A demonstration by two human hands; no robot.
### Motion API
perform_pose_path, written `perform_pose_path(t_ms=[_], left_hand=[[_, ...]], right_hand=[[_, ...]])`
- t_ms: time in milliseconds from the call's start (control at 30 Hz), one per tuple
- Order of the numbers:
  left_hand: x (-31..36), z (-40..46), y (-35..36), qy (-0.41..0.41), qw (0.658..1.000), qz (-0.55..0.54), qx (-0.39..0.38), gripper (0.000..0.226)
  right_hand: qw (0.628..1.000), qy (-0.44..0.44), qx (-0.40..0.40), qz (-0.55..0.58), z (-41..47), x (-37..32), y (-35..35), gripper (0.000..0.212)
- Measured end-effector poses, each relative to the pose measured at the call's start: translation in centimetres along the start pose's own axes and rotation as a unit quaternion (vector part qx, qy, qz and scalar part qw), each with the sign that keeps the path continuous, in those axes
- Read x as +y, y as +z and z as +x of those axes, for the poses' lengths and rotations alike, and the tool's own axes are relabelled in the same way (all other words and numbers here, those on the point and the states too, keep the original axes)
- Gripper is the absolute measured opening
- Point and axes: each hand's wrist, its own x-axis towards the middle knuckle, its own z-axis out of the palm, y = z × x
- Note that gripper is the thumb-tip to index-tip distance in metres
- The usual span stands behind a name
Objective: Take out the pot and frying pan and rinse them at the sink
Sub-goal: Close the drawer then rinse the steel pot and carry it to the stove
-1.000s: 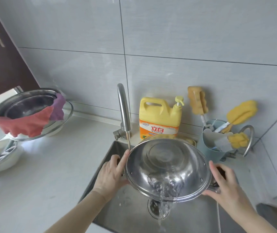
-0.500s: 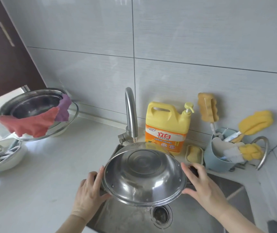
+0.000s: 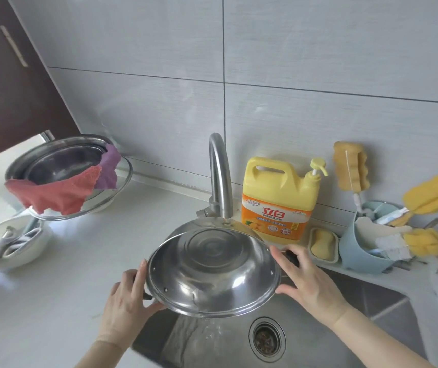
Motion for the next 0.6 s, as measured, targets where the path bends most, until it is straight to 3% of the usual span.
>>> perform_pose_path(t_ms=[67, 233, 433, 600], left_hand=[[0.8, 0.5, 0.7, 0.01, 1.0, -0.003, -0.017, 0.12], [4.2, 2.2, 2.4, 0.054, 0.998, 0.029, -0.008, 0.093], [6.3, 3.0, 2.8, 0.083, 0.996, 0.024, 0.007, 0.093], [4.7, 2.0, 1.9, 0.081, 0.996, 0.022, 0.009, 0.099]], right_hand=[[1.0, 0.013, 0.003, 0.0, -0.8, 0.8, -0.6, 0.143], [0.997, 0.071, 0.005, 0.001, -3.8, 2.7, -2.6, 0.148], [0.994, 0.112, 0.001, 0.003, -5.5, 3.3, -4.3, 0.156], [0.995, 0.094, -0.019, 0.016, -4.9, 2.7, -3.3, 0.151]])
